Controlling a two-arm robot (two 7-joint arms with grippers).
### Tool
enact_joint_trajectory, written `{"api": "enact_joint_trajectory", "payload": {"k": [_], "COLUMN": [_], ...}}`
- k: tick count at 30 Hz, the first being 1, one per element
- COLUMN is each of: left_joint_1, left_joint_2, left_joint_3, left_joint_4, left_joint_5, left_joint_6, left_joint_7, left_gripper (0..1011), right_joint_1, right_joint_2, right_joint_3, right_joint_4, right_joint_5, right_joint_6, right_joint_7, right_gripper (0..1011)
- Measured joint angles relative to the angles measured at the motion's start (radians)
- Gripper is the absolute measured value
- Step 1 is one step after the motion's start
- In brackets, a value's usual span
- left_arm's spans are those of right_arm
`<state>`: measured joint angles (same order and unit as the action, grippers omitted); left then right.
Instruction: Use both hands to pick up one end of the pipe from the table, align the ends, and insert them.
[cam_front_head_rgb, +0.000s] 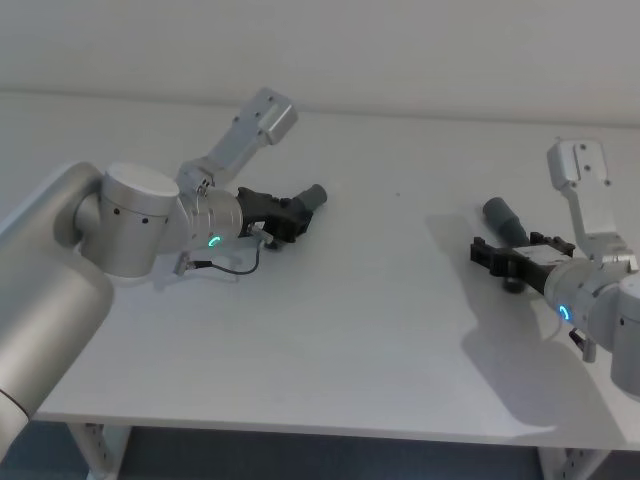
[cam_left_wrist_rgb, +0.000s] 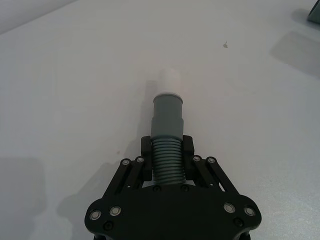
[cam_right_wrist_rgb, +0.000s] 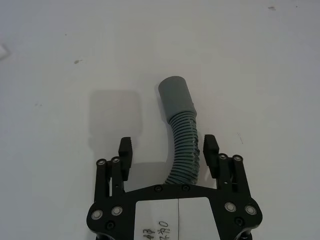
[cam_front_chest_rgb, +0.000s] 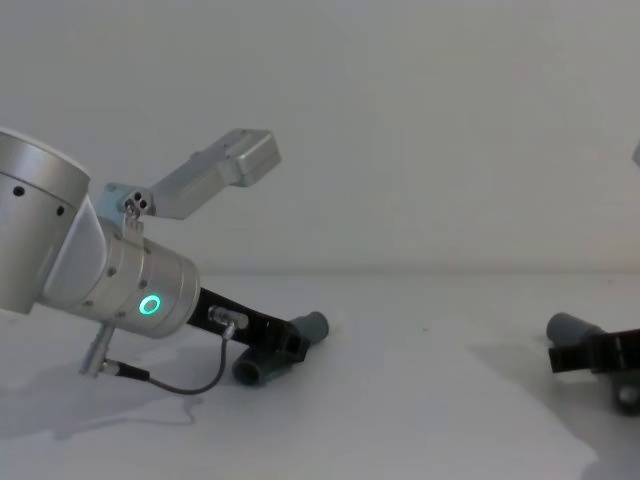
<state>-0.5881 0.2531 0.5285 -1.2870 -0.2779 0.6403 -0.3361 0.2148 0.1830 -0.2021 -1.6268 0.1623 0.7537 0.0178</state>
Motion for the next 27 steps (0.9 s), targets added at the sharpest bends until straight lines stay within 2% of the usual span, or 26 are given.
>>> {"api": "enact_joint_trajectory", "payload": {"k": [9,11,12,13,16,20,27], "left_joint_1": [0.0,0.0,0.0,0.0,0.0,0.0,0.0], "left_joint_2": [0.0,0.0,0.0,0.0,0.0,0.0,0.0], "left_joint_3": [0.0,0.0,0.0,0.0,0.0,0.0,0.0], "left_joint_4": [0.0,0.0,0.0,0.0,0.0,0.0,0.0], "left_joint_5": [0.0,0.0,0.0,0.0,0.0,0.0,0.0], "left_joint_6": [0.0,0.0,0.0,0.0,0.0,0.0,0.0], "left_joint_7": [0.0,0.0,0.0,0.0,0.0,0.0,0.0], "left_gripper": [333,333,333,333,333,333,333], "right_joint_1": [0.001,0.001,0.001,0.001,0.001,0.001,0.001], "right_joint_2": [-0.001,-0.001,-0.001,-0.002,-0.002,-0.002,-0.002], "right_joint_3": [0.001,0.001,0.001,0.001,0.002,0.002,0.002], "right_joint_4": [0.0,0.0,0.0,0.0,0.0,0.0,0.0], "right_joint_5": [-0.001,-0.001,-0.001,-0.001,-0.001,-0.002,-0.002], "right_joint_6": [0.003,0.004,0.004,0.004,0.005,0.005,0.006], "right_joint_7": [0.002,0.002,0.002,0.002,0.002,0.003,0.003], "right_gripper": [630,517,517,456,355,250,235]}}
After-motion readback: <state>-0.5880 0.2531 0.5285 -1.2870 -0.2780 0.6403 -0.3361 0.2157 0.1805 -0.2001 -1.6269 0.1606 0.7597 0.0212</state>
